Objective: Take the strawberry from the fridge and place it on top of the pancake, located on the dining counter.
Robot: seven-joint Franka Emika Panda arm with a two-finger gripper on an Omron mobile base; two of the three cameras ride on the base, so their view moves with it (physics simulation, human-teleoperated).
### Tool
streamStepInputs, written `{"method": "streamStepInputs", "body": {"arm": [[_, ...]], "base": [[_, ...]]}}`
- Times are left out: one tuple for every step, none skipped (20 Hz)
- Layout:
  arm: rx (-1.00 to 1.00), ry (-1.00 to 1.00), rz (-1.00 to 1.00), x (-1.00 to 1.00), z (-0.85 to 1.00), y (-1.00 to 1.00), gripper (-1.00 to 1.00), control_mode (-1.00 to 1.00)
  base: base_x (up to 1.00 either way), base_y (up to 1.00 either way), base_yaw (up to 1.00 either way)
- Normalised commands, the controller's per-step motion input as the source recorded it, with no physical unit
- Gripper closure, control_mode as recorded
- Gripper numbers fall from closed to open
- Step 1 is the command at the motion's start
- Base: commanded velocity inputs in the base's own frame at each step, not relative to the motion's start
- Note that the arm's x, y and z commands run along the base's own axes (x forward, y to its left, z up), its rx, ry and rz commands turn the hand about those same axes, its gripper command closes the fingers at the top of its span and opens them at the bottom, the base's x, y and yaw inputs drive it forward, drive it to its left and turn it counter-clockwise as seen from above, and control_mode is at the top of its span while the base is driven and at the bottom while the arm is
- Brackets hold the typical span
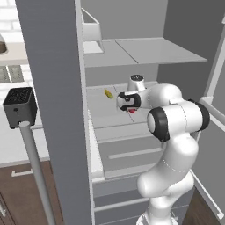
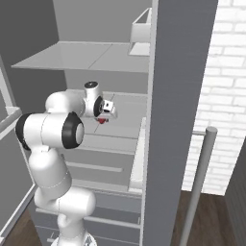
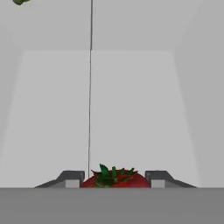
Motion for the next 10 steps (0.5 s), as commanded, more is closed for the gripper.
{"method": "streamStepInputs", "body": {"arm": [[0.00,-0.11,0.00,0.00,-0.01,0.00,1.00,-1.00],[0.00,-0.11,0.00,0.00,-0.01,0.00,1.00,-1.00],[0.00,-0.13,0.00,-0.11,0.00,0.00,1.00,-1.00],[0.00,-0.13,0.00,-0.23,0.00,0.00,1.00,-1.00],[0.00,-0.11,0.00,-0.29,0.00,0.00,1.00,-1.00],[0.02,-0.05,0.00,-0.44,0.00,-0.05,1.00,-1.00],[0.05,-0.06,0.00,-0.63,0.03,-0.11,1.00,-1.00],[0.07,-0.06,-0.01,-0.71,0.12,-0.06,1.00,-1.00],[0.06,-0.06,-0.03,-0.73,0.24,0.00,1.00,-1.00],[0.07,-0.05,-0.04,-0.61,0.39,0.00,1.00,-1.00]], "base": [[0.00,0.00,0.00],[0.00,0.00,0.00],[0.00,0.00,0.00],[0.00,0.00,0.00],[0.00,0.00,0.00],[0.00,0.00,0.00],[0.00,0.00,0.00],[0.00,0.00,0.00],[0.00,0.00,0.00],[0.00,0.00,0.00]]}}
